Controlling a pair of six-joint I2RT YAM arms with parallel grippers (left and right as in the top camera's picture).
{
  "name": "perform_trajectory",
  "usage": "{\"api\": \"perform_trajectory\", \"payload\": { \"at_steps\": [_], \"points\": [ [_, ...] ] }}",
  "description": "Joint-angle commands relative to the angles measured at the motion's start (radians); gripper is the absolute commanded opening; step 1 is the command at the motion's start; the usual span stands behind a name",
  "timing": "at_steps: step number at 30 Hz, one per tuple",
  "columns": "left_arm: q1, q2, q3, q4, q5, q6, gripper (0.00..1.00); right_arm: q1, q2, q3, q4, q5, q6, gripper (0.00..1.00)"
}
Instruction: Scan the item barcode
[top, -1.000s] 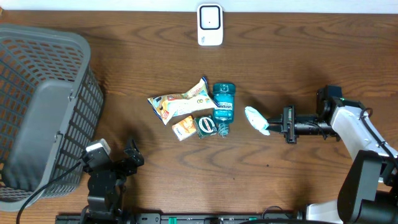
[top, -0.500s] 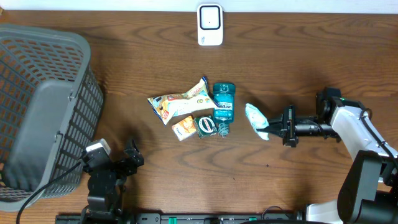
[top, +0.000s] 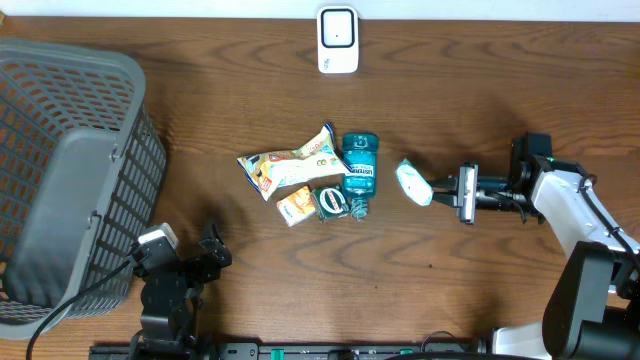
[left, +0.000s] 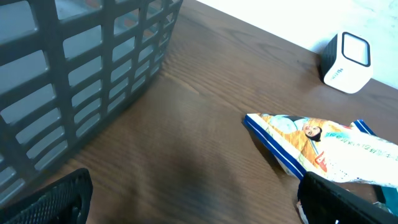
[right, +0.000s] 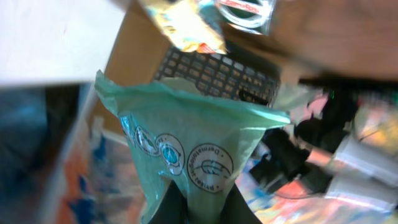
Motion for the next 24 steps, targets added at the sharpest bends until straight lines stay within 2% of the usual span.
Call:
{"api": "perform_trajectory", "payload": {
  "at_steps": [1, 4, 6, 12, 13, 15, 16, 17, 18, 24],
  "points": [
    [0.001, -0.005, -0.006, -0.002, -0.009, -0.009, 0.98, 0.005, -0.007, 0.004, 0.102, -0.067, -0.273, 0.01],
    [0.001, -0.005, -0.006, -0.002, -0.009, -0.009, 0.98, 0.008, -0.007, 0.004, 0.274, 0.041, -0.497, 0.01],
    [0.001, -0.005, -0.006, -0.002, -0.009, -0.01, 0.98, 0.025, -0.007, 0.004, 0.29, 0.202, -0.698, 0.01],
    [0.001, -0.005, -0.006, -0.002, -0.009, -0.009, 0.98, 0.124, -0.007, 0.004, 0.242, 0.832, -0.744, 0.02],
    [0.001, -0.005, -0.006, -0.002, -0.009, -0.01, 0.98, 0.144, -0.007, 0.004, 0.242, 0.895, -0.748, 0.06],
    [0.001, -0.005, -0.006, -0.002, -0.009, -0.009, 0.98, 0.179, -0.007, 0.005, 0.248, 0.979, -0.777, 0.21],
    [0.001, -0.005, -0.006, -0.002, -0.009, -0.01, 0.98, 0.191, -0.007, 0.006, 0.249, 1.017, -0.777, 0.46],
    [0.001, -0.005, -0.006, -0.002, -0.009, -0.009, 0.98, 0.199, -0.007, 0.011, 0.248, 1.042, -0.777, 0.77],
    [0.001, -0.005, -0.006, -0.002, -0.009, -0.009, 0.98, 0.203, -0.007, 0.021, 0.241, 1.054, -0.777, 0.99],
    [0.001, -0.005, -0.006, -0.002, -0.009, -0.009, 0.98, 0.225, -0.008, 0.15, 0.146, 1.062, -0.777, 0.99]
  ]
}}
